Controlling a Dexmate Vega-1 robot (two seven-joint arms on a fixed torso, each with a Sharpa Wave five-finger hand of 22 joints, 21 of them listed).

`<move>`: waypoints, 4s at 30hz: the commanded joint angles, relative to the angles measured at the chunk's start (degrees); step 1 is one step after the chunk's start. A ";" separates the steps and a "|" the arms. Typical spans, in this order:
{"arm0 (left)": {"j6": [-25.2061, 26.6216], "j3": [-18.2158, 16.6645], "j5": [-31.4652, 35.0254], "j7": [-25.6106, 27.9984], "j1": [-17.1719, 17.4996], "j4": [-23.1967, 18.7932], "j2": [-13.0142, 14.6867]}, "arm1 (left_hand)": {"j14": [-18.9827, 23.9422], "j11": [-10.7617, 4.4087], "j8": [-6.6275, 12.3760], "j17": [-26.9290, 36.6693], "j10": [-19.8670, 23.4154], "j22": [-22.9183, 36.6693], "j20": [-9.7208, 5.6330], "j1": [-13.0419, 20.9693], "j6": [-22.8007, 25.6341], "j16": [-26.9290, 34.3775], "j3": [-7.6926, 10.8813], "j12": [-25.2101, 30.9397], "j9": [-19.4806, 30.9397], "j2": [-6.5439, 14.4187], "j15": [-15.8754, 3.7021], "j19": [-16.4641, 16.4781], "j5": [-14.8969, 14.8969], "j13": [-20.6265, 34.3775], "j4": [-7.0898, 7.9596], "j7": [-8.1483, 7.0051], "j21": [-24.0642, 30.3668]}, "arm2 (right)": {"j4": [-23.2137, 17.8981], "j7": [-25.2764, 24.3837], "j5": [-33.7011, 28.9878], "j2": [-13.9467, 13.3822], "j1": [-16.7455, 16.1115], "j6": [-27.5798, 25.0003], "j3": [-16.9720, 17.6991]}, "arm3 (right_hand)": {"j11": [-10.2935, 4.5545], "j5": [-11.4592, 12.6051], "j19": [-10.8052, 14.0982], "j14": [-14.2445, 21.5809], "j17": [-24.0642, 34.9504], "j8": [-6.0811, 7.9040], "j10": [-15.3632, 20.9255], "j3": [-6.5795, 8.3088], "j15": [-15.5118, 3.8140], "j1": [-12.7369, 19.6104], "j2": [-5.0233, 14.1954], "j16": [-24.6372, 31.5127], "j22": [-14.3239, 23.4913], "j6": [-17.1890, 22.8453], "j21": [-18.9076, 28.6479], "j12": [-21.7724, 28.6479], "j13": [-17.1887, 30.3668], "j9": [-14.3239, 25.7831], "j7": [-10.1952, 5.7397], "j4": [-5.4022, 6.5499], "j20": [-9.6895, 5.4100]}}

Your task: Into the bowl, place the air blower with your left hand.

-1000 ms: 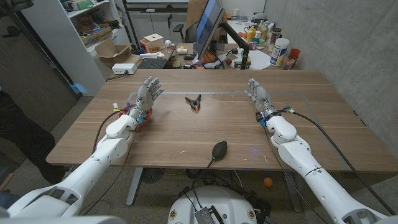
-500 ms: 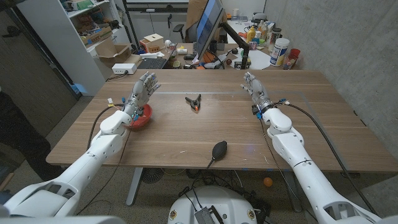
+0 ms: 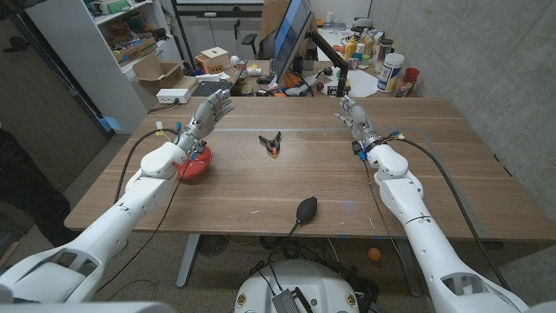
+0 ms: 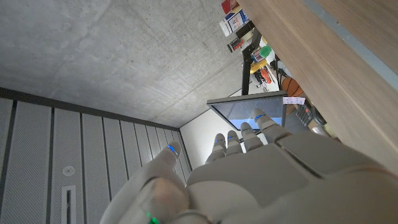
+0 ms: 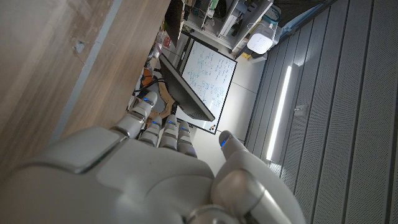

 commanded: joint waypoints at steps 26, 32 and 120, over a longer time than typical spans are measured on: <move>2.68 -2.05 19.68 -3.23 1.25 -25.29 12.75 | 0.33 -5.23 0.38 0.17 0.56 0.22 -0.26 13.72 -2.42 -0.04 1.68 0.76 0.38 -1.84 -3.21 -0.59 -1.21 0.50 -12.73 -9.38 -0.84 | -2.42 3.11 -1.83 2.55 -2.93 1.00 3.84 | 0.38 0.15 0.61 0.43 0.31 0.44 0.75 -0.78 -0.28 -1.34 0.07 0.49 0.29 0.40 0.49 0.46 0.29 0.30 0.20 0.62 -0.90; 4.91 -1.64 23.29 -4.36 -0.68 -28.66 13.72 | 0.33 -5.25 0.09 0.15 0.12 0.19 -0.42 14.88 -3.33 -0.09 1.93 0.55 0.40 -1.44 -3.29 -0.58 -1.32 0.51 -13.42 -9.74 -0.87 | -2.83 3.08 -1.76 2.67 -3.35 1.46 4.08 | 0.35 0.16 0.60 0.44 0.31 0.45 0.72 -0.80 -0.26 -1.40 0.11 0.48 0.29 0.45 0.48 0.44 0.29 0.30 0.21 0.67 -0.90; -28.96 6.76 85.72 -11.23 -14.22 -46.52 3.80 | -14.30 1.05 0.39 0.87 -20.63 0.57 1.42 26.55 -33.01 -0.42 -21.68 -0.22 2.61 -15.97 1.57 -9.79 14.72 2.13 -13.60 -3.29 -1.76 | 3.02 1.59 0.19 1.61 -2.97 7.09 9.22 | 0.38 0.39 0.70 0.58 0.17 0.40 0.98 -0.86 -0.44 -1.61 0.41 0.34 0.29 0.77 0.37 0.39 0.30 0.31 0.08 0.90 -1.02</move>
